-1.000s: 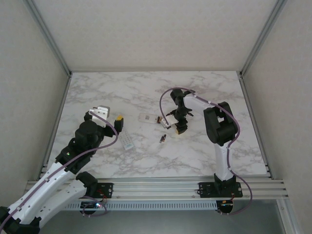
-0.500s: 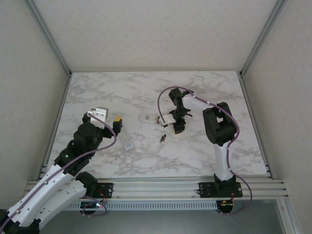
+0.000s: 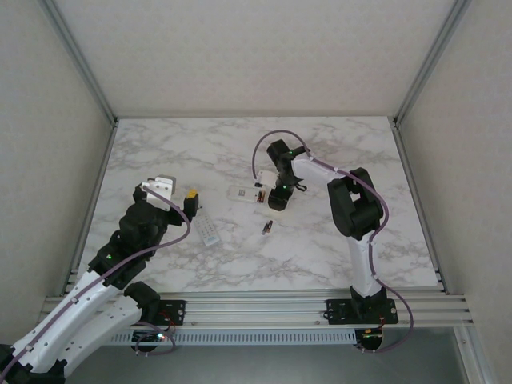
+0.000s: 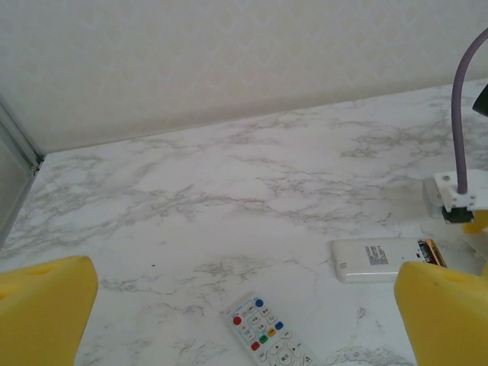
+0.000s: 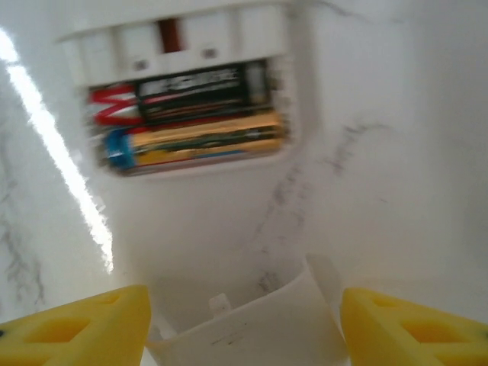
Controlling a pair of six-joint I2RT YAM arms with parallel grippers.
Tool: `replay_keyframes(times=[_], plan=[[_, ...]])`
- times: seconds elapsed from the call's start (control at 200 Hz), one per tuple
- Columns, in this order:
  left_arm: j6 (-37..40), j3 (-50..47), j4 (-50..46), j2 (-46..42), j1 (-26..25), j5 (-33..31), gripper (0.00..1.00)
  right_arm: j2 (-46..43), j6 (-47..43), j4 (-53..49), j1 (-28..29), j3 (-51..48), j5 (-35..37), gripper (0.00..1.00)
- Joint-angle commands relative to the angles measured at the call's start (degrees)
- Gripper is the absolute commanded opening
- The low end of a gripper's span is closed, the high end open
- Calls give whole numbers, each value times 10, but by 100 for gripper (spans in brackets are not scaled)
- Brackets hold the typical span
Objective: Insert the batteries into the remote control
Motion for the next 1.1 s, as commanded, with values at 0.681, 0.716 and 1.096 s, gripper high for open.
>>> replay_keyframes(times=[0.681,0.716,1.096], plan=[[-12,5,42,17,10,30,99,-69,171,-69,-41,58,-36,99],[-11,6,41,17,10,30,100,-53,139,-102,-41,79,-28,99],[-12,2,44,21,10,32,100,-29,-85,-95,-11,26,40,96]])
